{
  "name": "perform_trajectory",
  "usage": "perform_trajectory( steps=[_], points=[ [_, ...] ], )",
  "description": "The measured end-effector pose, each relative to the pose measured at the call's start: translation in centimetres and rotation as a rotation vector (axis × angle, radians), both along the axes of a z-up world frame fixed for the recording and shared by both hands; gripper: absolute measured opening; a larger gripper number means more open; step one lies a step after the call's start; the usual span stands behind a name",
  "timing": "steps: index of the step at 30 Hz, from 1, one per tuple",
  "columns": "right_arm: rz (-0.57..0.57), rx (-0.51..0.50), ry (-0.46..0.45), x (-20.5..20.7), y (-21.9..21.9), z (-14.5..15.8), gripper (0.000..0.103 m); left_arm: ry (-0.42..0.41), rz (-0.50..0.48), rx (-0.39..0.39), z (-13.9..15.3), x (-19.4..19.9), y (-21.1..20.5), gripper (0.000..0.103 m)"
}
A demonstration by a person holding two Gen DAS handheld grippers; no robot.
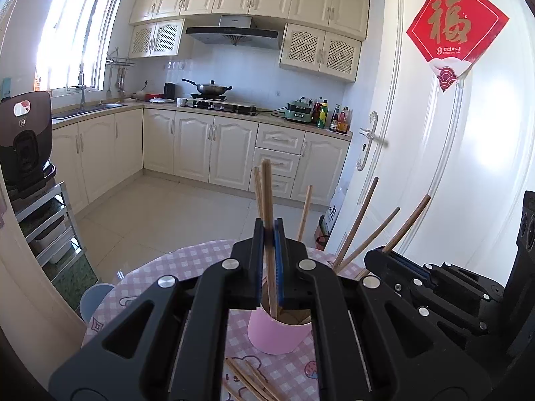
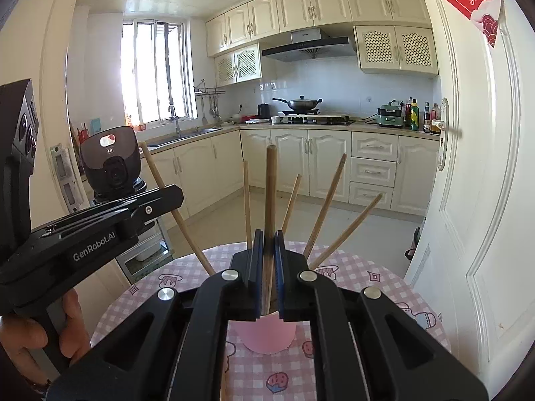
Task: Organize utensils
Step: 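Lift both held chopsticks over the pink cup, lower them in, open both tools, then lower both open tools to the pile and grasp a chopstick with each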
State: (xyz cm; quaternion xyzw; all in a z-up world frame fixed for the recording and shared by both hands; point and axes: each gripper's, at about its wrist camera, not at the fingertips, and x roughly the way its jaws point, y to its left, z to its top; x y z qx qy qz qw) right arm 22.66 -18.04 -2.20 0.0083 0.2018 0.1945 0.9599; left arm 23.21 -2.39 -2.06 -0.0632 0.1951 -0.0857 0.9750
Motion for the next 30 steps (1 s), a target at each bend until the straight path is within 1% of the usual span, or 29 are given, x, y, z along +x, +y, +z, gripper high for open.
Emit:
perform_trajectory(
  steps=[4, 8, 12, 13, 15, 16, 17, 19, 22, 24, 26, 28, 30],
  points=[
    [-0.006, -0.003, 0.004, -0.1, 0.2, -0.7, 0.005, 0.02, -0.014, 0.012, -0.5, -0.1, -0.1, 0.006],
    [-0.008, 0.012, 0.011, -0.2, -0.1, -0.7, 0.005, 0.038, -0.022, 0.021, -0.9, -0.3, -0.2, 0.007],
    [-0.012, 0.016, 0.016, -0.5, -0.2, -0.8, 0.006, 0.046, -0.019, 0.025, -1.0, -0.8, 0.0, 0.007],
    [-0.015, 0.017, 0.017, -0.6, -0.3, -0.9, 0.006, 0.049, -0.011, 0.033, -1.1, -0.9, 0.0, 0.008],
    [-0.014, 0.027, 0.024, -0.7, -0.5, -1.0, 0.006, 0.037, 0.0, 0.043, -1.1, -1.4, 0.0, 0.024],
    [-0.014, 0.034, 0.028, -0.7, -0.6, -1.0, 0.006, 0.026, 0.01, 0.045, -1.0, -1.7, 0.0, 0.046],
    [-0.015, 0.038, 0.031, -0.8, -0.7, -1.0, 0.006, -0.001, 0.035, 0.05, -0.9, -2.2, 0.1, 0.057],
    [-0.014, 0.043, 0.034, -1.1, -0.8, -1.1, 0.006, -0.033, 0.058, 0.064, -0.7, -3.0, 0.2, 0.057],
    [-0.015, 0.053, 0.033, -1.6, -0.9, -1.1, 0.011, -0.034, 0.061, 0.069, -0.4, -3.6, 0.3, 0.057],
    [-0.014, 0.059, 0.03, -2.0, -1.0, -1.0, 0.012, -0.04, 0.065, 0.066, -0.1, -4.0, 0.5, 0.06],
    [-0.007, 0.06, 0.027, -2.5, -0.9, -1.0, 0.015, -0.048, 0.072, 0.076, 0.1, -4.5, 0.5, 0.069],
    [-0.005, 0.062, 0.019, -3.0, -0.8, -0.9, 0.017, -0.062, 0.081, 0.09, 0.1, -5.1, 0.5, 0.072],
    [-0.001, 0.068, 0.017, -3.6, -0.8, -0.8, 0.022, -0.069, 0.087, 0.108, 0.0, -5.7, 0.6, 0.075]
  ],
)
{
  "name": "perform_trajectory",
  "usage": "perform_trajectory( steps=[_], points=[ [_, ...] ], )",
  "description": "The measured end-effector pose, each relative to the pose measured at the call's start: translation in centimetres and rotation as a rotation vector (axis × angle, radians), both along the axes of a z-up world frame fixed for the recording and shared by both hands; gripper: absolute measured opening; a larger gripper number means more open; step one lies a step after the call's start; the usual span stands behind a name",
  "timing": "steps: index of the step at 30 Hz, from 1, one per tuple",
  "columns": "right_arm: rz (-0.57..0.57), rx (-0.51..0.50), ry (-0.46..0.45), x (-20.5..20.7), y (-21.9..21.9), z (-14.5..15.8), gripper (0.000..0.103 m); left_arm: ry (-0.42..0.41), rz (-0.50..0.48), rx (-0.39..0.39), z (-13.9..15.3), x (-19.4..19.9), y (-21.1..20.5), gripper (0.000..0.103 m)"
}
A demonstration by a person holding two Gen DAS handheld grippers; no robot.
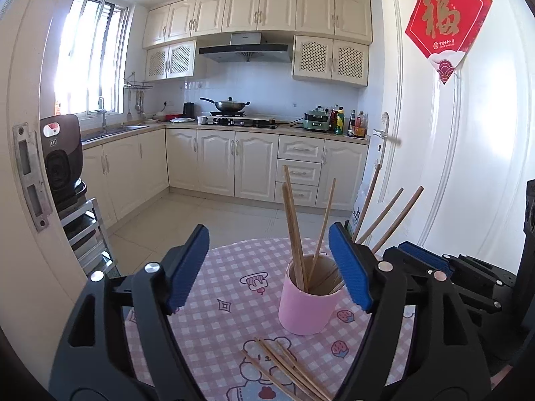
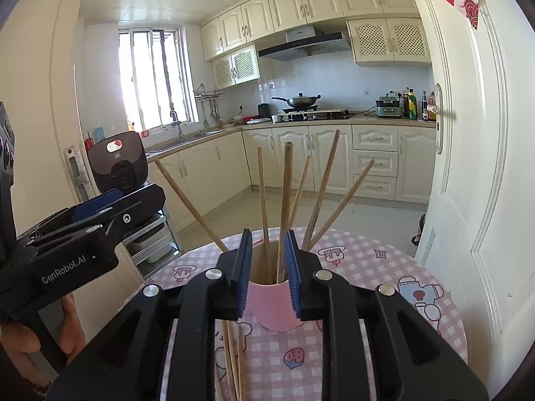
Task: Organize utensils
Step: 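Lower both open tools to the pile and grasp a chopstick with each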
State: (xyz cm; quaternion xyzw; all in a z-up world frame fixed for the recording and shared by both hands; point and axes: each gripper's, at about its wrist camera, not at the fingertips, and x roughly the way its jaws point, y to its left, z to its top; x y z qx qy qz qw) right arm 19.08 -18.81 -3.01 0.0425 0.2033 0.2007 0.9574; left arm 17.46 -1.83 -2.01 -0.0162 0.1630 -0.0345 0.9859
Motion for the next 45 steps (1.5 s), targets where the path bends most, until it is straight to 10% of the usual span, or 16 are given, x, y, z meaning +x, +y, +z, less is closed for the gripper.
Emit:
perform_trajectory(
  steps=[8, 28, 45],
  points=[
    [0.009, -0.027, 0.004, -1.9, 0.4, -0.3, 0.028, 0.056, -0.001, -0.027, -0.8, -2.1, 2.1, 0.085],
    [0.105, -0.115, 0.294, -1.3, 4.2, -9.0, 0.03, 0.67, -0.022, -0.198, -13.1, 2.3, 5.3, 0.085],
    [0.117, -0.106, 0.373, 0.3, 2.9, -12.1, 0.036, 0.803, 0.078, -0.123, -17.1, 6.1, 3.4, 0.084]
  ],
)
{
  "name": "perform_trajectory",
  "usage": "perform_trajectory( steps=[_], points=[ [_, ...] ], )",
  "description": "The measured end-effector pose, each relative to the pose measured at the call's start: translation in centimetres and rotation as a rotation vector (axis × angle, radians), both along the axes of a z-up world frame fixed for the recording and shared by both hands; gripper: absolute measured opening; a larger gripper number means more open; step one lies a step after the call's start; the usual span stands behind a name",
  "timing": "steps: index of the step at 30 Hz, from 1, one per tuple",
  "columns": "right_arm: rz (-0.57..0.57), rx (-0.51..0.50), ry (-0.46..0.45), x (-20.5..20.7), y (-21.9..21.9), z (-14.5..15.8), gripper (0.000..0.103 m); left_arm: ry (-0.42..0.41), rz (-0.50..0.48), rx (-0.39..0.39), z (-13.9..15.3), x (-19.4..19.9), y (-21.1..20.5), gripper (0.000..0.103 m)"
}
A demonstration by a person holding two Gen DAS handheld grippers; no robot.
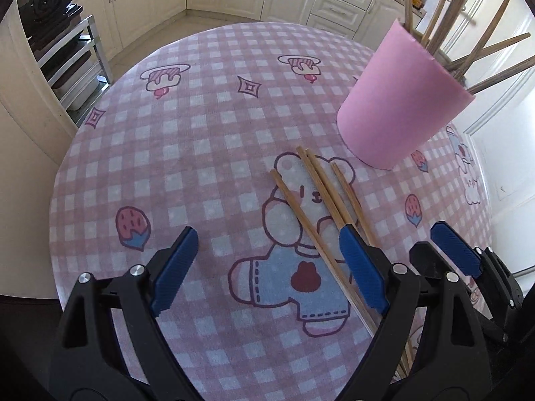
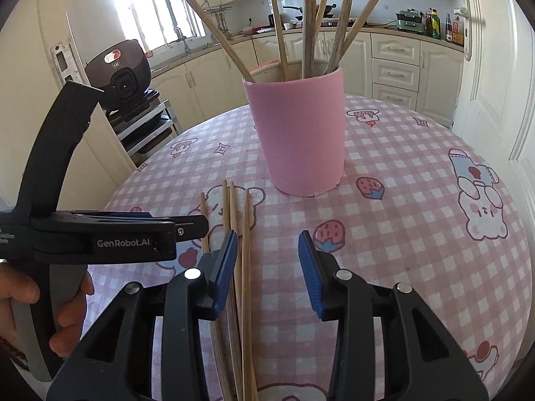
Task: Organize utensils
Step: 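Lower both open tools to the pile and grasp a chopstick with each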
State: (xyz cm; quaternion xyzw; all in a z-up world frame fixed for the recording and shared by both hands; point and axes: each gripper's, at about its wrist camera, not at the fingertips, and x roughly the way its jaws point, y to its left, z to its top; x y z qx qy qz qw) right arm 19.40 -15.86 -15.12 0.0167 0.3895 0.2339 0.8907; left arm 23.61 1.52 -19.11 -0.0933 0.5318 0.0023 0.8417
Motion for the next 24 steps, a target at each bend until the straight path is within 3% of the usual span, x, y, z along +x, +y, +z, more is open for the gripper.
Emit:
perform_trajectory(
  steps=[6, 11, 14, 17, 24],
  points=[
    [0.004, -0.007, 0.015, 0.8, -0.1, -0.4, 0.036, -0.021, -0.02, 0.136, -0.6, 0.6, -1.3, 0.079],
    [0.026, -0.036, 0.045, 1.6, 0.5, -0.7, 0.036, -0.05, -0.06, 0.141, -0.1, 0.6, -1.1, 0.042],
    [0.047, -0.057, 0.063, 2.2, 1.2, -1.1, 0.036, -0.051, -0.083, 0.135, 0.0, 0.7, -0.8, 0.029],
    [0.069, -0.081, 0.075, 2.6, 2.1, -1.4, 0.036, -0.061, -0.104, 0.124, 0.0, 0.6, -0.6, 0.023],
    [0.091, -0.18, 0.089, 3.6, 4.1, -1.8, 0.027, -0.061, -0.127, 0.124, -0.2, 0.7, -0.3, 0.021]
  ],
)
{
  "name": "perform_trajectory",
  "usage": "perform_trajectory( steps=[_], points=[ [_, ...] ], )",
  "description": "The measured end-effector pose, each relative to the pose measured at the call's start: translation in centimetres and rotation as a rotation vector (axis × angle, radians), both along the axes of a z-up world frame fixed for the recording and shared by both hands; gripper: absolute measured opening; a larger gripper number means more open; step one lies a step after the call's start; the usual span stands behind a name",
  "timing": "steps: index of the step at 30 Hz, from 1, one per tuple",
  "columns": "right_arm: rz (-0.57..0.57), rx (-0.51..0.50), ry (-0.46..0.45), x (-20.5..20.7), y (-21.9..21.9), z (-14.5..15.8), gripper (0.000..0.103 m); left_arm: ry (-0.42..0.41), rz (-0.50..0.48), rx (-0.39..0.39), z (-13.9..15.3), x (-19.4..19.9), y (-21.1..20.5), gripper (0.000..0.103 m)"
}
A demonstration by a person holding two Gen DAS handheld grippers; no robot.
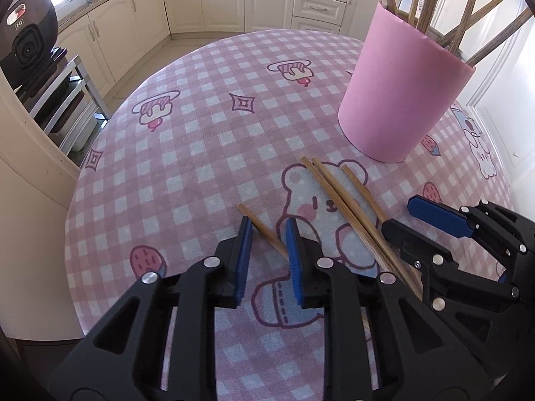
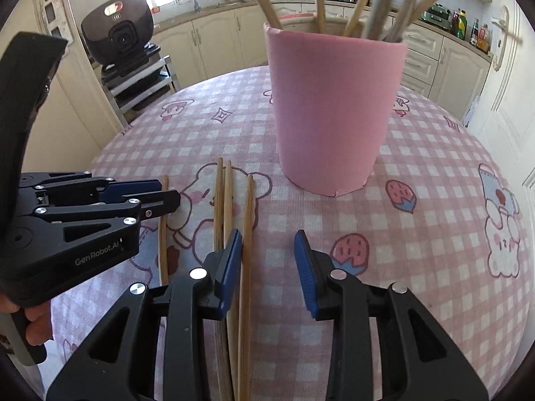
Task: Organize utensils
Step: 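Lower both open tools to the pile and grasp a chopstick with each, then lift both held chopsticks upright and carry them over the pink cup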
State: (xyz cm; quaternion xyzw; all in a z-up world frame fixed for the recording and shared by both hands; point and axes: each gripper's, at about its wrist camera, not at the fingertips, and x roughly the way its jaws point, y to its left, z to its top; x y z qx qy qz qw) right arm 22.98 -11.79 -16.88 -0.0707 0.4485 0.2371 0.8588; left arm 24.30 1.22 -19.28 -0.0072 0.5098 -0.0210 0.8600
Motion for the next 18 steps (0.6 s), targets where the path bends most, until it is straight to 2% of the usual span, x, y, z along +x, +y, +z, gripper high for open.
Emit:
perform_trajectory(
  steps=[7, 10, 13, 16, 18],
  points=[
    [0.033, -0.092, -0.009, 0.9, 1.9, -0.2, 0.018, -0.007, -0.016, 0.012, 0.0, 0.0, -1.0, 0.015],
    [0.046, -0.116, -0.015, 1.0, 2.5, -0.2, 0.005, -0.008, -0.03, 0.001, 0.0, 0.0, -1.5, 0.012],
    [0.044, -0.115, -0.012, 1.2, 2.5, -0.3, 0.005, -0.007, -0.043, -0.038, 0.1, -0.1, -1.6, 0.009],
    [0.033, -0.075, -0.002, 0.9, 1.8, 0.0, 0.005, 0.004, -0.052, -0.11, 0.3, -0.3, -1.5, 0.006],
    [0.027, -0.049, -0.014, 0.4, 1.3, 0.6, 0.005, -0.011, -0.056, -0.116, 0.8, -0.7, -1.4, 0.006]
  ],
)
